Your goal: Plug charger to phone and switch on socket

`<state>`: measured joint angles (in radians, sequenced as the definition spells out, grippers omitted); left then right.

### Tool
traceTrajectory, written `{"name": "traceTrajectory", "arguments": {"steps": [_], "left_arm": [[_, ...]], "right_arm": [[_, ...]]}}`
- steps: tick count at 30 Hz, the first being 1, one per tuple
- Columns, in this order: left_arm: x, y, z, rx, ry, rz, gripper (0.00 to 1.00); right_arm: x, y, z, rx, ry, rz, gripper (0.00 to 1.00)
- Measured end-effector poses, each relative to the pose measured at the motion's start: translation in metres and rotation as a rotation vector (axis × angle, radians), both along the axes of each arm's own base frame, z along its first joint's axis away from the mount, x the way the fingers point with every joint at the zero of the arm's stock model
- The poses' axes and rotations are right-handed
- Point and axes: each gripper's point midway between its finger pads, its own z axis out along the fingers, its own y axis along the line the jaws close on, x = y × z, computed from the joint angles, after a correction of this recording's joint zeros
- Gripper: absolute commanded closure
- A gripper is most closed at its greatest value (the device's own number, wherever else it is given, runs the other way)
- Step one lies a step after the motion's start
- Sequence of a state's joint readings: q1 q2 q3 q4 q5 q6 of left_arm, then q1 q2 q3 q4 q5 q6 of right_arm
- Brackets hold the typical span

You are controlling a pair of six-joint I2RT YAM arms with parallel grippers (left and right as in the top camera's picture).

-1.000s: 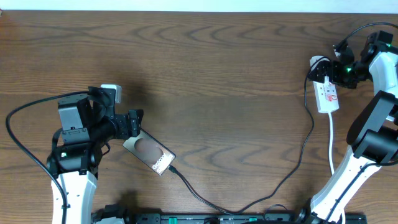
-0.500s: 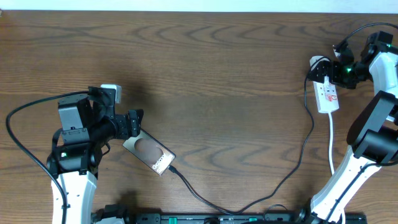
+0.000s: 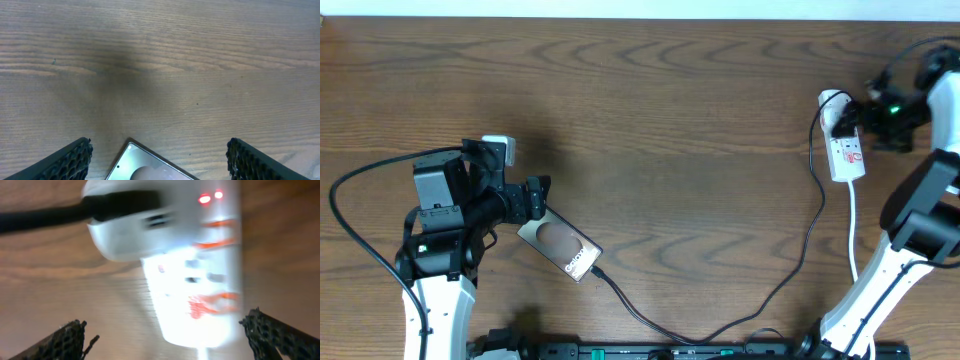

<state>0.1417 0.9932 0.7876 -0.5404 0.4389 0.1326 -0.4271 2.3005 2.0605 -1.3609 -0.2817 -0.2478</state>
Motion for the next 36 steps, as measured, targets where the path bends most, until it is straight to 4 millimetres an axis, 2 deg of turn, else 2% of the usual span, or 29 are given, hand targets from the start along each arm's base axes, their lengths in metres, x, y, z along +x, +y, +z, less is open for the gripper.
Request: {"name": "traceTrajectory", "arguments": {"steps": [3,5,9,11,14,17,21,23,26,36], "left_arm": [[0.0,0.0,0.0,0.0,0.0,0.0,0.14],[0.0,0.0,0.0,0.0,0.0,0.0,0.14],[0.0,0.0,0.0,0.0,0.0,0.0,0.14],[0.0,0.0,0.0,0.0,0.0,0.0,0.14],[0.0,0.0,0.0,0.0,0.0,0.0,0.14],[0.0,0.0,0.0,0.0,0.0,0.0,0.14],[0.0,0.0,0.0,0.0,0.0,0.0,0.14],[0.0,0.0,0.0,0.0,0.0,0.0,0.14],[0.0,0.0,0.0,0.0,0.0,0.0,0.14],[0.0,0.0,0.0,0.0,0.0,0.0,0.14]], "right_arm": [[-0.002,-0.036,0.041,-0.1,-0.015,-0.074,0.01],[-0.004,-0.049,0.063,-0.139,-0.035,-0.103,0.01],[-0.013,-0.054,0.106,-0.177,-0.059,-0.133,0.01],[-0.007,-0.053,0.131,-0.201,-0.121,-0.148,0.01],[-0.003,-0.041,0.152,-0.197,-0.178,-0.16,0.01],[-0.001,-0.016,0.177,-0.164,-0.246,-0.137,0.01],[-0.004,0.025,0.223,-0.104,-0.372,-0.084,0.01],[-0.008,0.039,0.244,-0.09,-0.43,-0.062,0.01],[-0.012,0.046,0.256,-0.077,-0.464,-0.052,0.01],[-0.011,0.047,0.254,-0.072,-0.461,-0.051,0.01]]}}
